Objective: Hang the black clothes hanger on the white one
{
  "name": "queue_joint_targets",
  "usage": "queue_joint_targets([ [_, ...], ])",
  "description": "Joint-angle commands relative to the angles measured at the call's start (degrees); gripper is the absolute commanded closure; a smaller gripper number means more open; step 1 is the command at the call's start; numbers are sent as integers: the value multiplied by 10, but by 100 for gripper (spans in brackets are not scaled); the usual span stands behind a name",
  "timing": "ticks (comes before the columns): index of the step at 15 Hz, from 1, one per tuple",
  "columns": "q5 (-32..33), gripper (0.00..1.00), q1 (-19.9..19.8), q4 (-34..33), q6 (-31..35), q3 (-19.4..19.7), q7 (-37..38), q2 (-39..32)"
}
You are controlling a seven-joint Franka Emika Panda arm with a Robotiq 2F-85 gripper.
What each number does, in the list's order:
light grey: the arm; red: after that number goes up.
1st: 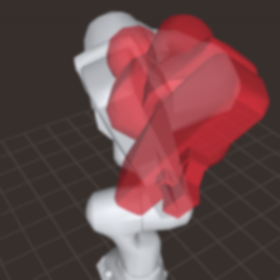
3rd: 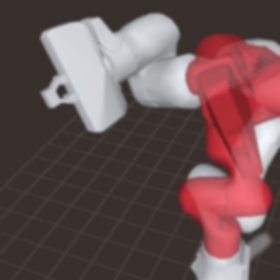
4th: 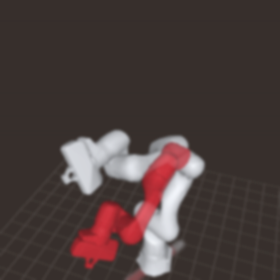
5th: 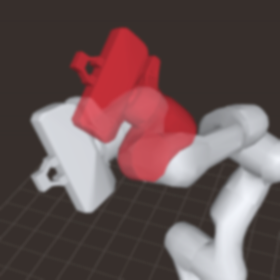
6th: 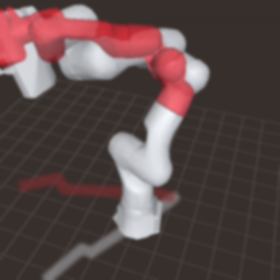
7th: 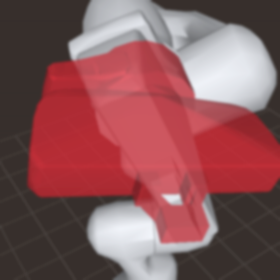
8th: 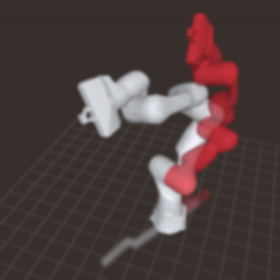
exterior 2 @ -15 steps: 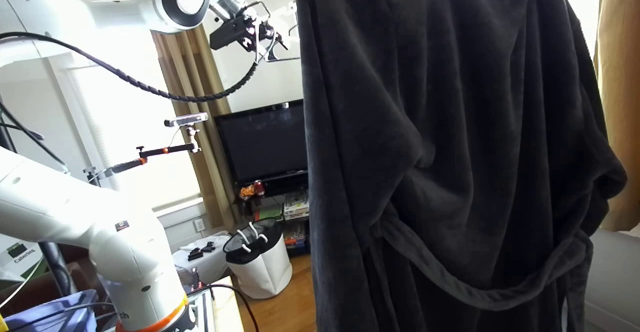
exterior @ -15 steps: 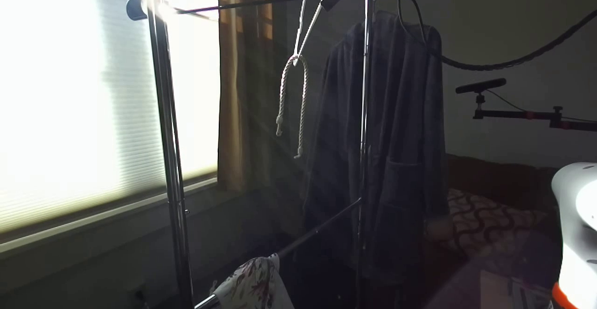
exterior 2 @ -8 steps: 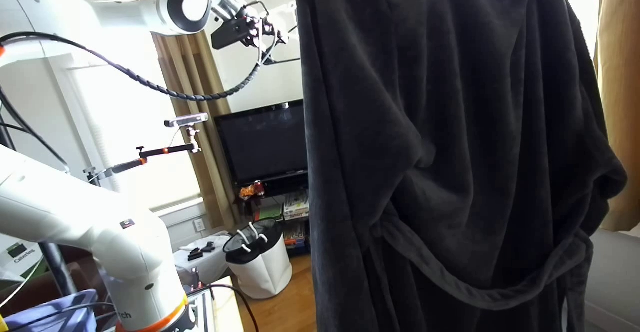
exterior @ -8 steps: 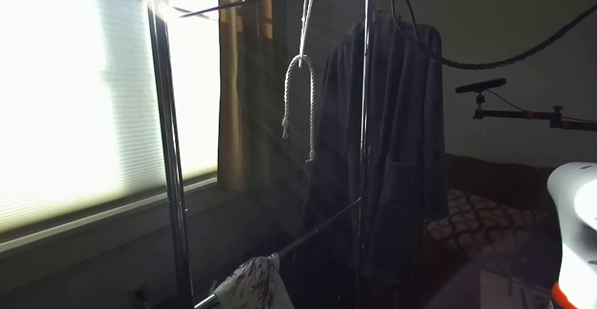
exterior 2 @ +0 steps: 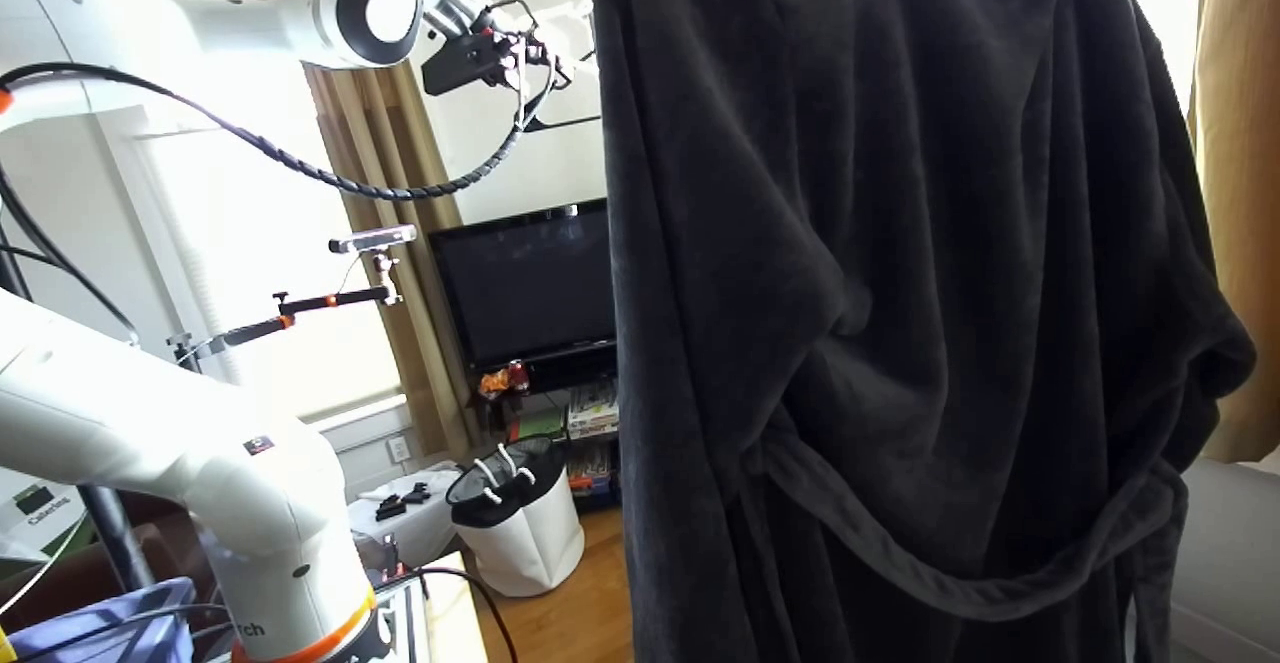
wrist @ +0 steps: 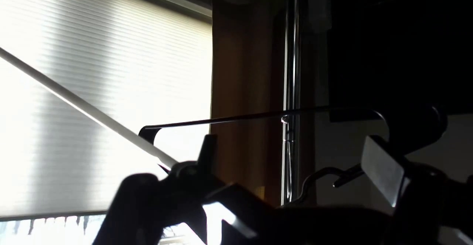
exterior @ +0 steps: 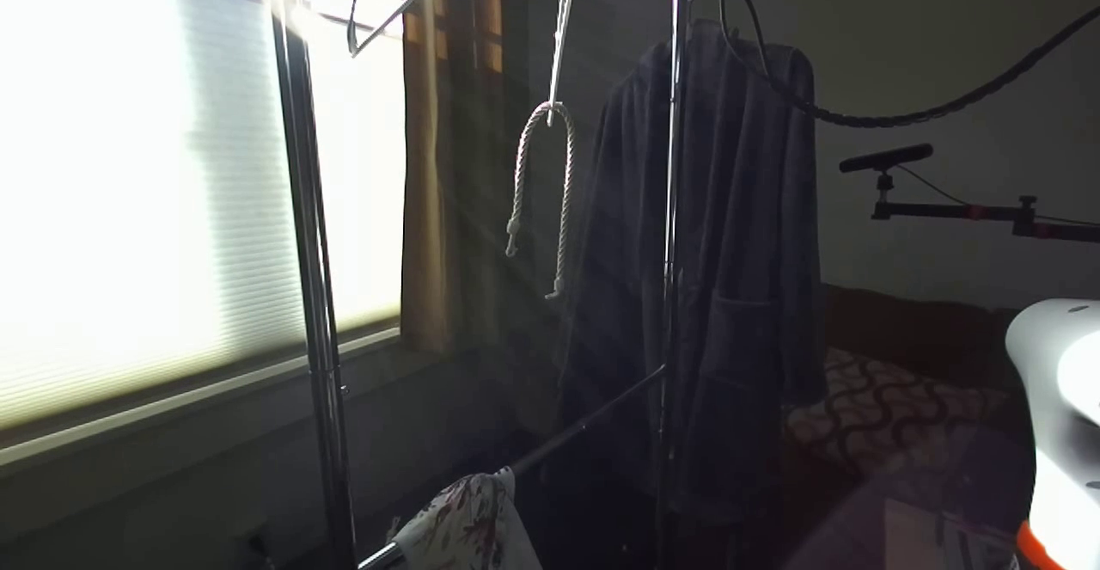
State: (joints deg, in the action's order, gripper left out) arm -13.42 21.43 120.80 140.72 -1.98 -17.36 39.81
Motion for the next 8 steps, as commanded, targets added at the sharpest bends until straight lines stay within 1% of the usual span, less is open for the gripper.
queue_joint_targets([
  [1, 1, 0, -1, -2, -1, -1, 1, -3],
  [5, 2, 0, -4, -2, -1, -1, 1, -13],
  [6, -11, 0, -2, -1, 16, 1, 9, -15],
  [8, -16, 0, -11, -1, 45, -6, 35, -20],
])
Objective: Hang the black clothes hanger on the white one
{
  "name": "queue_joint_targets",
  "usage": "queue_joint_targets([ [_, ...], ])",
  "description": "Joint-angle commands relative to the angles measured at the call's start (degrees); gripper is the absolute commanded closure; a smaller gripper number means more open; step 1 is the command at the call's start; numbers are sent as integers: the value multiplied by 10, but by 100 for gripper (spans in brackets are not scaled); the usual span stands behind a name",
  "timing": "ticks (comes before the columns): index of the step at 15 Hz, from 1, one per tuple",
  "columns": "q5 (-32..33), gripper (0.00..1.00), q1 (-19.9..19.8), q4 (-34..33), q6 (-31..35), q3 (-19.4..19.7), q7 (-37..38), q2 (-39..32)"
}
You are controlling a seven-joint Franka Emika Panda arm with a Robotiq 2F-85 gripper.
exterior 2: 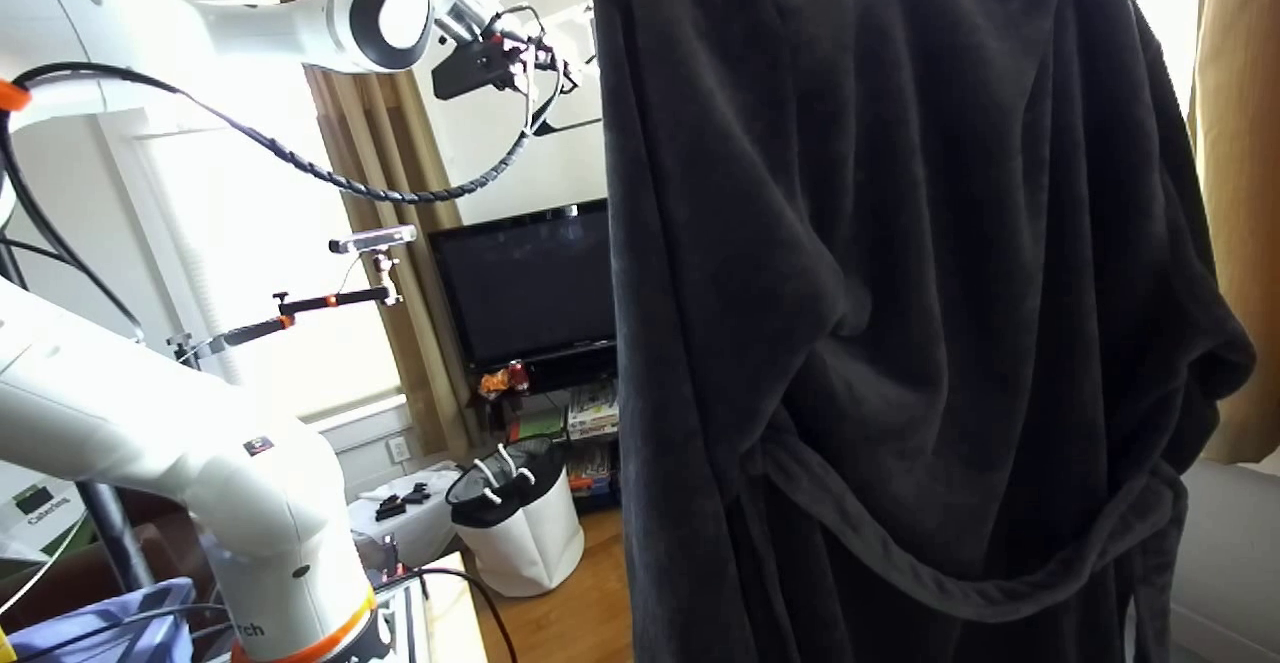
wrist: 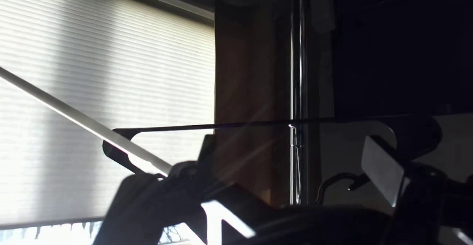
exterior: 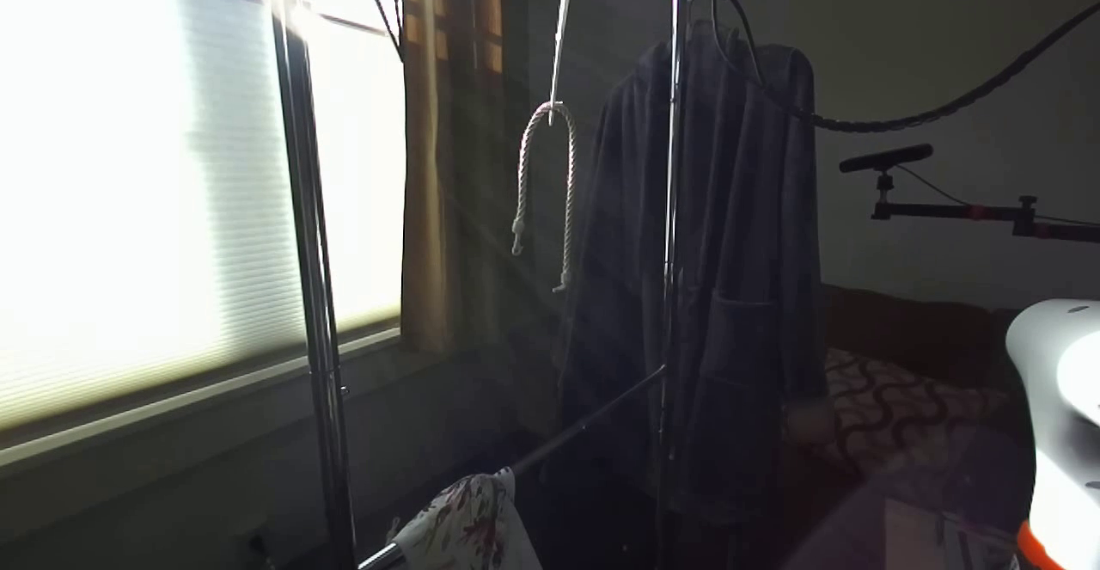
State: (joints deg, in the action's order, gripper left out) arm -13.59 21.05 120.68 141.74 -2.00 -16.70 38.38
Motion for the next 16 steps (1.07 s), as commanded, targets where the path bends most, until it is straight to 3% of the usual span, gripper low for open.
queue_joint_targets([
  [1, -17, 0, -9, -1, 56, -9, 44, -11],
  [5, -25, 0, 2, -15, 108, -11, 82, -36],
  [9, -59, 0, 22, -45, 48, -5, 109, -59],
  [11, -38, 0, -4, -62, -9, -25, 135, -56],
  [14, -46, 0, -5, -99, -97, -31, 145, -62],
  [16, -52, 0, -9, -120, -113, -37, 149, -74],
])
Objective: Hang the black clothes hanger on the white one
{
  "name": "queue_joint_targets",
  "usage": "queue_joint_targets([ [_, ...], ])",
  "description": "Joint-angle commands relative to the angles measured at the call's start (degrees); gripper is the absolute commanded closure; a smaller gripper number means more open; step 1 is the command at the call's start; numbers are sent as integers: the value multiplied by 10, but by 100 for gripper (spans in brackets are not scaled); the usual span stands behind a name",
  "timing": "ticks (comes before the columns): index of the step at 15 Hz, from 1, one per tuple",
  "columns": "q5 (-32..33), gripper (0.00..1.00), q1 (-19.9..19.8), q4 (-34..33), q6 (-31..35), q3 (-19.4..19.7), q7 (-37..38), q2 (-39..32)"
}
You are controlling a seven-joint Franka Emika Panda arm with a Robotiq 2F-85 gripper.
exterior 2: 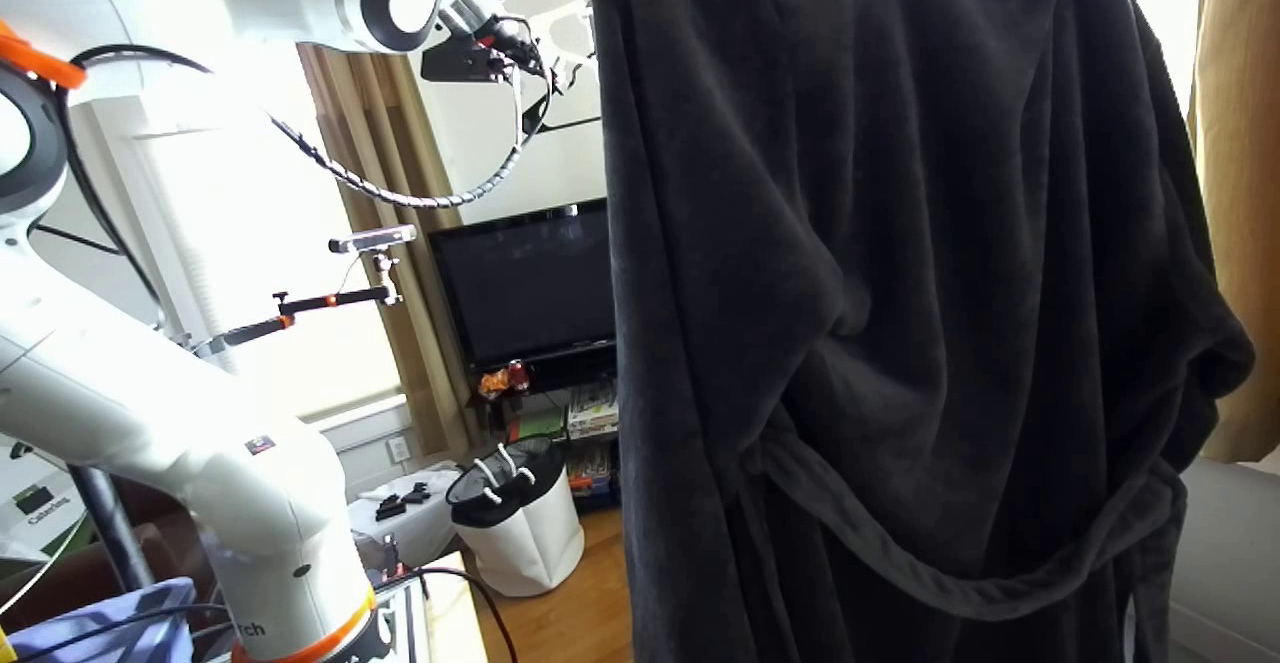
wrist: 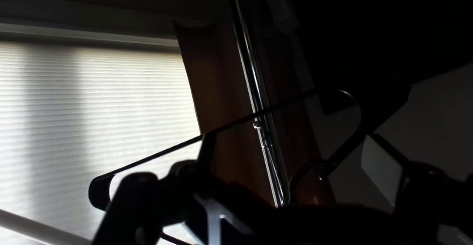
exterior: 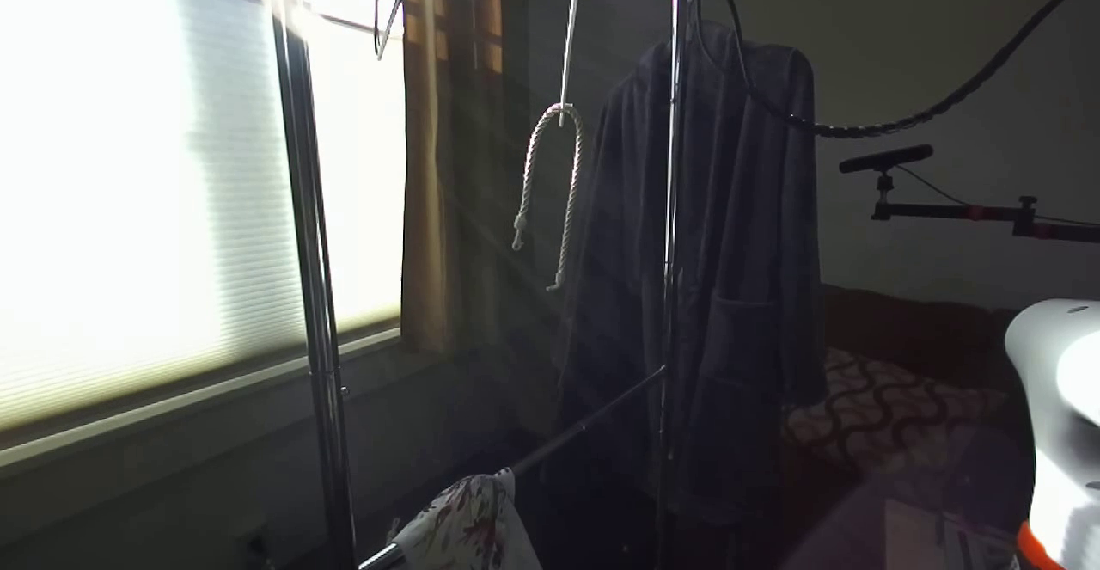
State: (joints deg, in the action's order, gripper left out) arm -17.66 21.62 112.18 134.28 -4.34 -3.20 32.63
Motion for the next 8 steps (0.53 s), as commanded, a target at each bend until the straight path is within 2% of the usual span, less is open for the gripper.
queue_joint_targets([
  [1, -10, 0, -19, -43, -31, -18, 19, -21],
  [4, 3, 0, -41, -60, 6, -37, 43, -41],
  [8, 21, 0, -68, -94, 5, -64, 86, -71],
])
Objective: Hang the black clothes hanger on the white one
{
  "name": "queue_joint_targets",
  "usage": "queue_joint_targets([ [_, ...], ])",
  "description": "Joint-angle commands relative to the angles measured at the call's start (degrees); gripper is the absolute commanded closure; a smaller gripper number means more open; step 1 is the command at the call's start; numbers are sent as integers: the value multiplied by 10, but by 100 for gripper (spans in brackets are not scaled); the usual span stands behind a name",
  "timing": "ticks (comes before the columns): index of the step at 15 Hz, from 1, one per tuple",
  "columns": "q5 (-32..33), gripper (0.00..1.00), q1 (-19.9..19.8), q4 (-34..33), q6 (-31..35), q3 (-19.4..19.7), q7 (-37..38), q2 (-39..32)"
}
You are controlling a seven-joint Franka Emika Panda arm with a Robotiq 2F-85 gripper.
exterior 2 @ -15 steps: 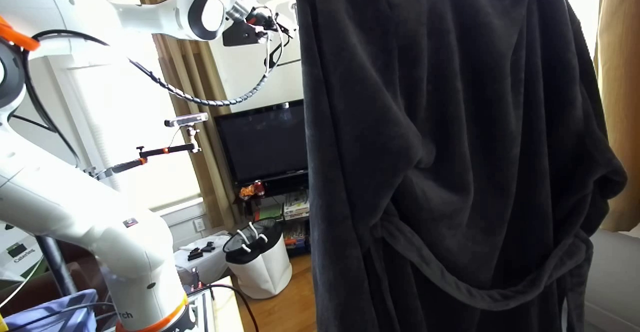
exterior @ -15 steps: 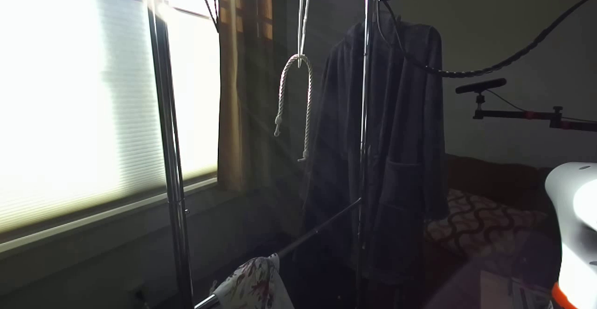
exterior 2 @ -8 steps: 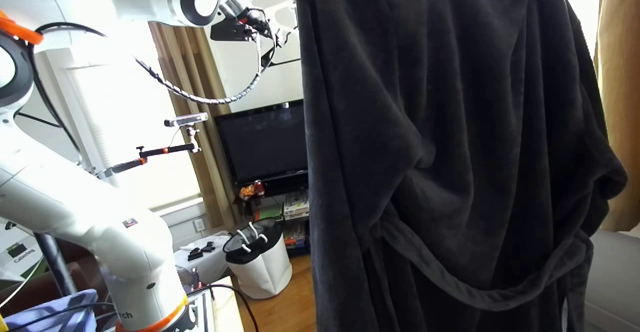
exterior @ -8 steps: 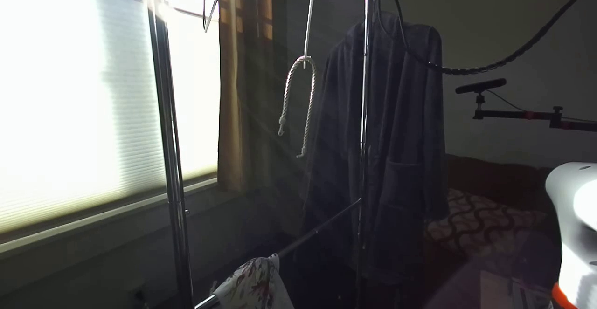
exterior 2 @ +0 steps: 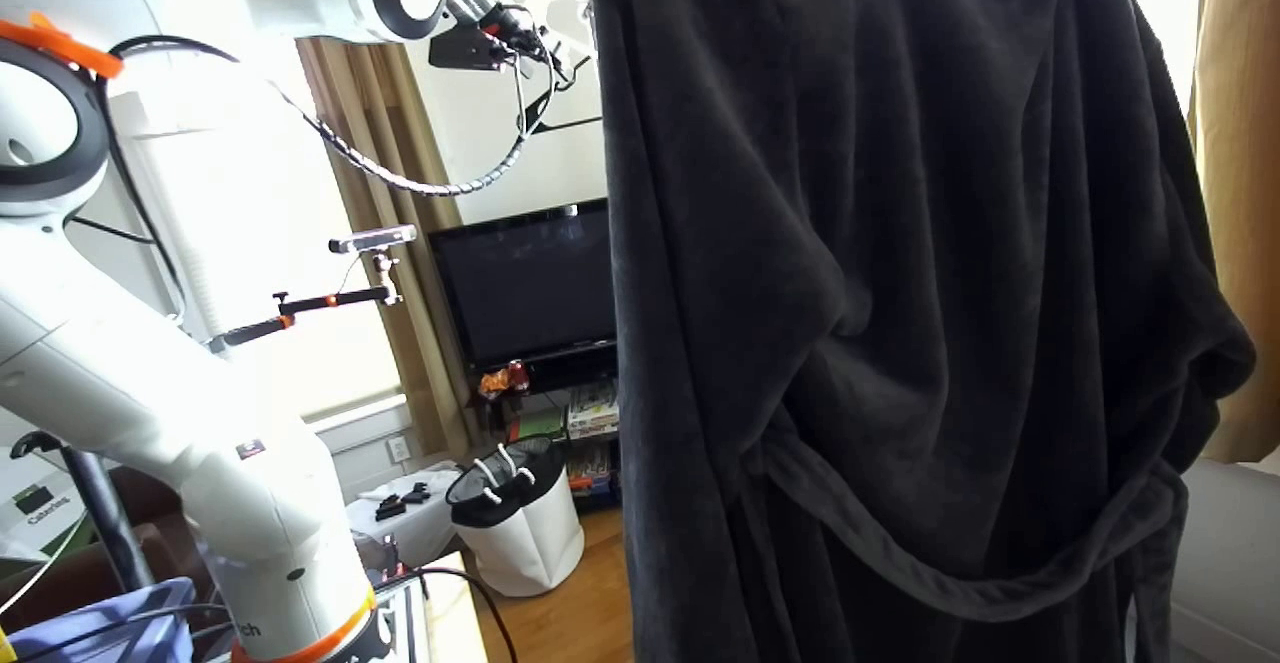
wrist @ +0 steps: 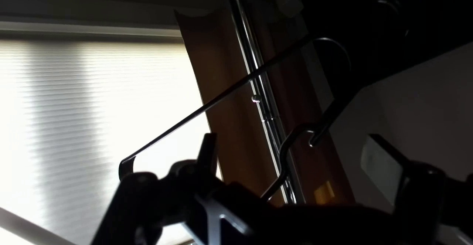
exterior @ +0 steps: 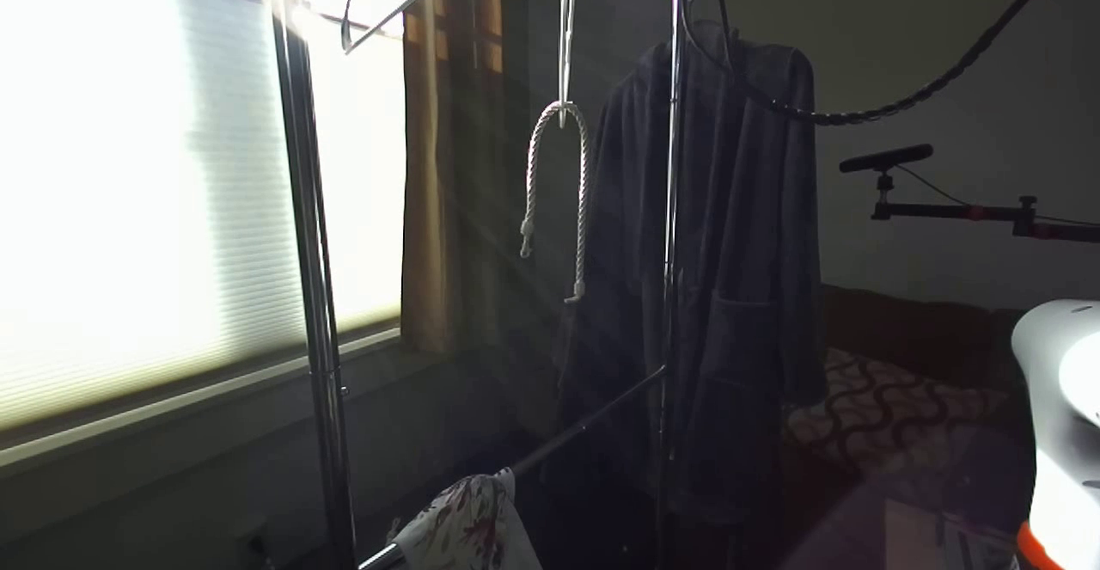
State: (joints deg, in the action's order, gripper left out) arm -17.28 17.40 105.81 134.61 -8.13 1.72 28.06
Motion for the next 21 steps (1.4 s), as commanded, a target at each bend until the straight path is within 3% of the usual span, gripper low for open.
queue_joint_targets([
  [1, 24, 0, -33, -40, -2, -32, 46, -33],
  [5, 61, 0, -60, -66, -19, -55, 91, -58],
  [8, 142, 0, -95, -78, -55, -81, 145, -66],
  [14, 156, 0, -85, -107, -144, -84, 140, -79],
  [15, 159, 3, -85, -110, -150, -85, 139, -80],
  [16, 169, 26, -88, -112, -153, -88, 135, -79],
  [18, 189, 30, -88, -117, -161, -90, 122, -78],
  [21, 194, 54, -81, -120, -158, -85, 95, -79],
])
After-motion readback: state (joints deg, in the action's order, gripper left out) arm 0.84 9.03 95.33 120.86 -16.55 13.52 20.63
